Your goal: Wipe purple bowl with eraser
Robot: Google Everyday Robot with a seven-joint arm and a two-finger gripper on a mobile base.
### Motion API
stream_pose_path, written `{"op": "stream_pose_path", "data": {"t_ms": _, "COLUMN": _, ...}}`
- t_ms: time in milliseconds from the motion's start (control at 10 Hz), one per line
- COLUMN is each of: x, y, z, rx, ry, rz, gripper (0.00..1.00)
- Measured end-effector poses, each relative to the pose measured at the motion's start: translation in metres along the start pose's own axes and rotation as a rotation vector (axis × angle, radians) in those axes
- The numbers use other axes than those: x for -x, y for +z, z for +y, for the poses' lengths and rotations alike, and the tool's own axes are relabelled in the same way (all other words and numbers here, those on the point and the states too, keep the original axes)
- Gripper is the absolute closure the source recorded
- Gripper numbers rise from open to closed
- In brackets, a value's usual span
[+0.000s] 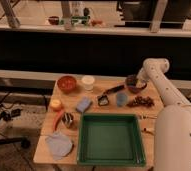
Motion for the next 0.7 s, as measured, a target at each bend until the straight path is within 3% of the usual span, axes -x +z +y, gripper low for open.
{"op": "stream_pose_path", "data": {"t_ms": 300, "x": -0.014, "y": -0.005, "z": 0.007, "rx": 0.006, "ry": 0.007, "rz": 0.015, "gripper": 0.86}}
{"op": "stream_pose_path", "data": {"t_ms": 700, "x": -0.022, "y": -0.009, "z": -0.01, "rx": -0.032, "ry": 0.005, "rz": 0.038, "gripper": 0.86}}
